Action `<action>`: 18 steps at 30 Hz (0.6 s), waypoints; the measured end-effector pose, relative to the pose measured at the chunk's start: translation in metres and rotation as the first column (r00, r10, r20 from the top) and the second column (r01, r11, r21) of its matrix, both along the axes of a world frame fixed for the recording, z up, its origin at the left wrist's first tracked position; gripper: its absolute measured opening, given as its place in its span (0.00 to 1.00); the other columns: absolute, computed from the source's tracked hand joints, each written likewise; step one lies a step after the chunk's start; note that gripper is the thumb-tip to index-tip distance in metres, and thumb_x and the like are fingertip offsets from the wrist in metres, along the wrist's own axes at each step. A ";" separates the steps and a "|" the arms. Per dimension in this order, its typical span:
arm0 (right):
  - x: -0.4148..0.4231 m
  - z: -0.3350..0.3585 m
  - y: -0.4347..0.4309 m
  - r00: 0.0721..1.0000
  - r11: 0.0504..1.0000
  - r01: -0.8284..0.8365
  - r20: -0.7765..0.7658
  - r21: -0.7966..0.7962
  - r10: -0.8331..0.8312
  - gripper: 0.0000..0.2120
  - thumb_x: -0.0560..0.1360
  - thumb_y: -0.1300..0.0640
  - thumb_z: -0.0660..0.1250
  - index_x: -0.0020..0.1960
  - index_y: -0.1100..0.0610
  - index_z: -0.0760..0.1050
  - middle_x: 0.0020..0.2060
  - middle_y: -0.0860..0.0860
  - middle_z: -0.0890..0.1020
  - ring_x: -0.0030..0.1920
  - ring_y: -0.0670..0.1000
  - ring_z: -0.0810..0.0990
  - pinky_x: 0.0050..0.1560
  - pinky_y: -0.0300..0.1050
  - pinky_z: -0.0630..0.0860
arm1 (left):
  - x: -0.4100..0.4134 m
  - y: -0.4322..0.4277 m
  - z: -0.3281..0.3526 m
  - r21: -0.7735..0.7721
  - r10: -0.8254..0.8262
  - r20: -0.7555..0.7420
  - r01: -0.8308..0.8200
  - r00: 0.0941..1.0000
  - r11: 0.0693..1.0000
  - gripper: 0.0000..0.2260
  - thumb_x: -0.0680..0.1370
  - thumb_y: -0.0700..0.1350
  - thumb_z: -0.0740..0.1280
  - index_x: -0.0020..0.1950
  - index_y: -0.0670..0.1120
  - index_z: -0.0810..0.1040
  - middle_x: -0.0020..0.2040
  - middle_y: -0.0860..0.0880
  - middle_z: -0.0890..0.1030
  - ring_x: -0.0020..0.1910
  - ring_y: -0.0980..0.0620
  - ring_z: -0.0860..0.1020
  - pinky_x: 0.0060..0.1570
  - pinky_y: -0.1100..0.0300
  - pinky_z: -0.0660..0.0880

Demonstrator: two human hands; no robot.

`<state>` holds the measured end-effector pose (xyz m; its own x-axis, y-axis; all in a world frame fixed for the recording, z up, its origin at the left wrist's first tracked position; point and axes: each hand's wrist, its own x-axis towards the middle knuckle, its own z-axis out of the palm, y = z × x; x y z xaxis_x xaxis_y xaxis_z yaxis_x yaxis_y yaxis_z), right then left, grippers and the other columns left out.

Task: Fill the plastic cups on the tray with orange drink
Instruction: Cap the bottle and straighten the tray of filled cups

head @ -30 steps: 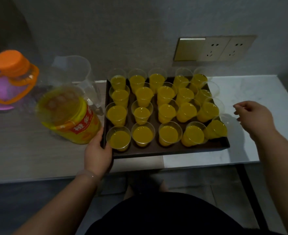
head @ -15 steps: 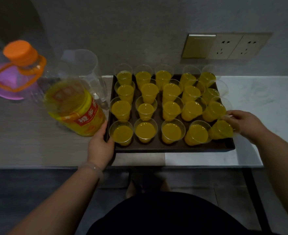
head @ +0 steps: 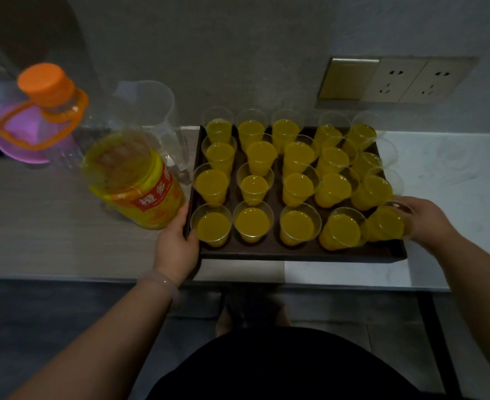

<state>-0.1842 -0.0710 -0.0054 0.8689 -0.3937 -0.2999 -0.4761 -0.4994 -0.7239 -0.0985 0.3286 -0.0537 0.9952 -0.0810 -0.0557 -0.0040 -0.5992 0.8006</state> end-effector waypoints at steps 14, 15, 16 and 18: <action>0.003 -0.011 -0.012 0.993 0.959 -0.103 0.023 -0.265 0.113 0.05 0.73 0.68 0.70 0.49 0.64 0.79 0.41 0.57 0.79 0.45 0.56 0.76 0.50 0.46 0.68 | -0.010 -0.005 -0.003 -0.033 -0.027 0.085 0.030 0.996 0.999 0.22 0.78 0.38 0.65 0.73 0.46 0.68 0.65 0.54 0.72 0.64 0.62 0.68 0.58 0.82 0.60; 0.002 -0.013 -0.013 0.992 0.951 -0.111 0.025 -0.290 0.124 0.06 0.73 0.68 0.70 0.49 0.66 0.79 0.42 0.59 0.80 0.45 0.56 0.76 0.50 0.47 0.68 | -0.010 -0.007 -0.001 -0.035 -0.032 0.091 0.035 0.995 0.999 0.22 0.78 0.38 0.65 0.72 0.46 0.69 0.65 0.54 0.72 0.64 0.62 0.68 0.59 0.82 0.60; 0.000 -0.014 -0.013 0.990 0.941 -0.124 0.027 -0.314 0.140 0.06 0.73 0.69 0.70 0.49 0.68 0.79 0.42 0.62 0.80 0.45 0.58 0.77 0.50 0.47 0.68 | -0.011 -0.007 -0.001 -0.035 -0.031 0.093 0.035 0.995 0.999 0.22 0.78 0.38 0.65 0.72 0.46 0.69 0.65 0.54 0.72 0.64 0.62 0.68 0.59 0.82 0.60; -0.003 -0.014 -0.011 0.985 0.927 -0.136 0.048 -0.349 0.163 0.07 0.73 0.67 0.71 0.48 0.70 0.79 0.43 0.67 0.81 0.44 0.60 0.78 0.50 0.47 0.68 | -0.012 -0.009 0.000 -0.042 -0.018 0.081 0.021 0.997 0.999 0.22 0.78 0.38 0.65 0.72 0.47 0.69 0.65 0.55 0.72 0.64 0.62 0.68 0.58 0.82 0.60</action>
